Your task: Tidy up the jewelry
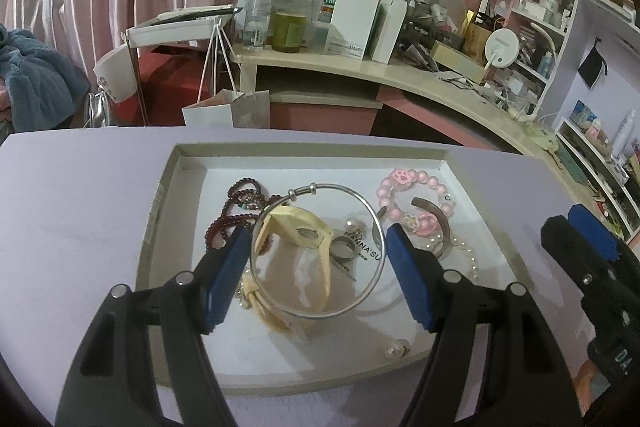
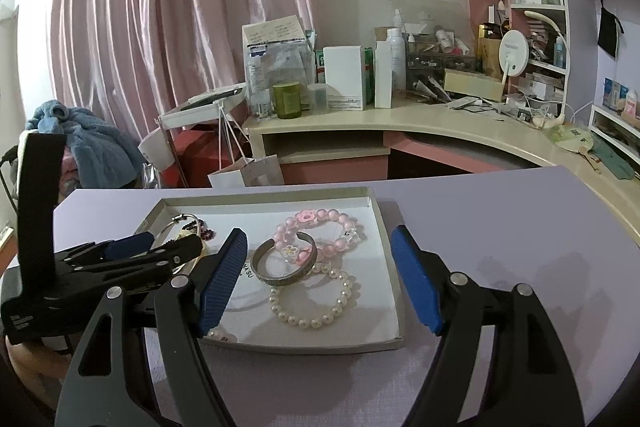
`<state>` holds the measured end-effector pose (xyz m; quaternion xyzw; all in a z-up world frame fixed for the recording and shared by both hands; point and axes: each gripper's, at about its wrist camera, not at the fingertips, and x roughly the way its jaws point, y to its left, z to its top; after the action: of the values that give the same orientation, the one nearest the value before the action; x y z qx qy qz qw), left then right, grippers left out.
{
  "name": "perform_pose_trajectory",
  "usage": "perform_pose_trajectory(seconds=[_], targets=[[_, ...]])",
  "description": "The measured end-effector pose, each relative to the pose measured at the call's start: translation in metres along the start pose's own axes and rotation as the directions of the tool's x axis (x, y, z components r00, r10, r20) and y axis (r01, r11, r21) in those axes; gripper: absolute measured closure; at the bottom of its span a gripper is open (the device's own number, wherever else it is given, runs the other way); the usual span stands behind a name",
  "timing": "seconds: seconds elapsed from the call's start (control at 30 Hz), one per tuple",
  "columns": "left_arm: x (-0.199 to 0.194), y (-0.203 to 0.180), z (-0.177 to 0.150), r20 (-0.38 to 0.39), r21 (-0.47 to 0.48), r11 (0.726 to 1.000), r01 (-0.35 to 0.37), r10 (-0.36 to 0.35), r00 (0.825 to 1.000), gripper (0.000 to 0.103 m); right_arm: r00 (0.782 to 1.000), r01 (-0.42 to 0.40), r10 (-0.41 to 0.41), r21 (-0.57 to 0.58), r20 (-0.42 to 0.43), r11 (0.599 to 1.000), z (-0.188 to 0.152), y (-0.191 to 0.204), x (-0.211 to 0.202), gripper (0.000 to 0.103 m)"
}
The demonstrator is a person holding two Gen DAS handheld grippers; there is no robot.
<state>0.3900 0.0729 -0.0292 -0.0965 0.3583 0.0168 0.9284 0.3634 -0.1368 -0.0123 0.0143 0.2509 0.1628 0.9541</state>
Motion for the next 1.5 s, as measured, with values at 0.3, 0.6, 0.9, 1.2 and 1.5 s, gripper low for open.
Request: perform_pose_trajectory(seconds=[0.3, 0.6, 0.9, 1.2, 1.5], targets=[[0.007, -0.004, 0.001, -0.010, 0.001, 1.000, 0.020, -0.020, 1.000, 0.032, 1.000, 0.000, 0.000, 0.002, -0.003, 1.000, 0.000, 0.000, 0.000, 0.027], [-0.043, 0.027, 0.000, 0.077, -0.079, 0.996, 0.029, -0.023, 0.997, 0.005, 0.999, -0.005, 0.005, 0.000, 0.032, 1.000, 0.001, 0.003, -0.007, 0.014], [-0.124, 0.052, -0.022, 0.190, -0.090, 0.996, 0.006, 0.012, 0.982, 0.002, 0.996, -0.057, 0.057, 0.008, 0.074, 0.998, 0.010, 0.013, -0.031, 0.001], [-0.163, 0.042, -0.051, 0.274, -0.050, 0.999, -0.007, 0.021, 0.962, 0.002, 0.997, -0.070, 0.070, -0.014, 0.014, 0.997, -0.010, 0.023, -0.048, 0.001], [-0.166, 0.032, -0.073, 0.259, -0.026, 1.000, -0.001, 0.008, 0.966, 0.002, 0.997, -0.077, 0.077, -0.028, -0.002, 0.997, -0.026, 0.036, -0.064, 0.001]])
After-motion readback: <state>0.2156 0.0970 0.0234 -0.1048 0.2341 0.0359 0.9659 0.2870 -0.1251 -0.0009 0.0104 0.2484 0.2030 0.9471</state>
